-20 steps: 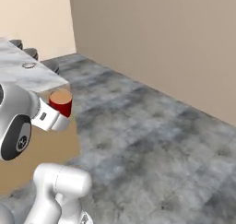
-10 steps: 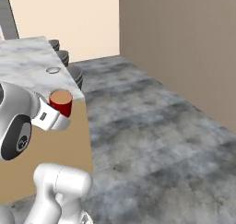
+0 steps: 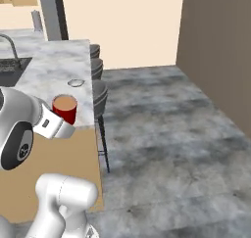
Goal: Pick the cup of tea, navigate to the dining table, and place it on the saucer.
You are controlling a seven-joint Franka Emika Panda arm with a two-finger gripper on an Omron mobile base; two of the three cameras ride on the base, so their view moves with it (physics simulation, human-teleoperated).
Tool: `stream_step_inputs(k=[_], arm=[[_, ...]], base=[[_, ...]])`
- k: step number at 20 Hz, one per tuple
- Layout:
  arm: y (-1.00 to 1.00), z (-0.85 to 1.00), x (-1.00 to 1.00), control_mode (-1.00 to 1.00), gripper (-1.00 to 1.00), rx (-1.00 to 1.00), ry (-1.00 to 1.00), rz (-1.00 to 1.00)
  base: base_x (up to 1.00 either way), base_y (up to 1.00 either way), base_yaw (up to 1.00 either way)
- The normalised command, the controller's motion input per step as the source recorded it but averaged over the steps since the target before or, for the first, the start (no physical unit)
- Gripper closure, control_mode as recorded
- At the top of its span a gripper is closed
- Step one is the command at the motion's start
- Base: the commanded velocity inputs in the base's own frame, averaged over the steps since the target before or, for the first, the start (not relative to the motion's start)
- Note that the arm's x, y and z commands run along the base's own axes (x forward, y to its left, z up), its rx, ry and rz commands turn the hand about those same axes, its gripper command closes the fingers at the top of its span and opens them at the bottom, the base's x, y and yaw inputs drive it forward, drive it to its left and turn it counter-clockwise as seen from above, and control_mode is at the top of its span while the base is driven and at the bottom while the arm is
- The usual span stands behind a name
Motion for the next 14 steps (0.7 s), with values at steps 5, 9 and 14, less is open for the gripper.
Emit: stream_step_inputs(k=[5,9,14], arm=[[0.00,0.00,0.00,1.00,1.00,0.00,0.00,0.00],[0.00,0.00,0.00,1.00,1.00,0.00,0.00,0.00],[0.00,0.00,0.00,1.00,1.00,0.00,0.00,0.00]], base=[[0.72,-0.56,0.44],[0.72,-0.56,0.44],[0.69,-0.55,0.44]])
